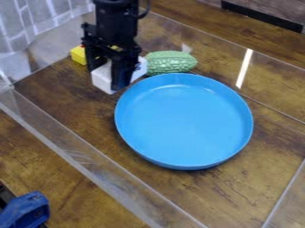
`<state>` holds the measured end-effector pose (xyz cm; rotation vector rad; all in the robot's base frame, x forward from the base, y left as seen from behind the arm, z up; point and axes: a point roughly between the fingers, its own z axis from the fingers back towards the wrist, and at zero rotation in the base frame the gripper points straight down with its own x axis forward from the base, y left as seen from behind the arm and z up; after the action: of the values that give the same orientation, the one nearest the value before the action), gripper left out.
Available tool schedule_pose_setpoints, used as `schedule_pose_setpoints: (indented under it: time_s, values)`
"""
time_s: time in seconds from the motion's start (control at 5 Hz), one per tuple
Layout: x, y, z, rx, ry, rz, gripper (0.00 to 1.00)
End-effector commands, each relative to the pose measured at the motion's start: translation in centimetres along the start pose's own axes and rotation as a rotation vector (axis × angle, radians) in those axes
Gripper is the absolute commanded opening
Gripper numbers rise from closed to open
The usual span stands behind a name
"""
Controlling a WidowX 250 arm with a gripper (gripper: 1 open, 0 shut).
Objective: Put the white object in the blue tray
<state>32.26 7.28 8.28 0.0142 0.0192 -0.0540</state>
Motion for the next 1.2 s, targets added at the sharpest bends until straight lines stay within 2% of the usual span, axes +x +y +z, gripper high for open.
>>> schedule_pose_setpoints:
  time_s: [0.0,0.4,0.8,1.0]
  values:
    - [1.0,-0.5,3.7,0.039,-0.111,-0.013,0.00]
    - [1.3,-2.8,4.9,0.065,-0.116,-0.061,0.00]
    - [1.6,-4.9,5.6,0.077,-0.117,-0.112,0.00]
    - [1.7,-5.2,5.7,0.089,-0.120,-0.131,0.00]
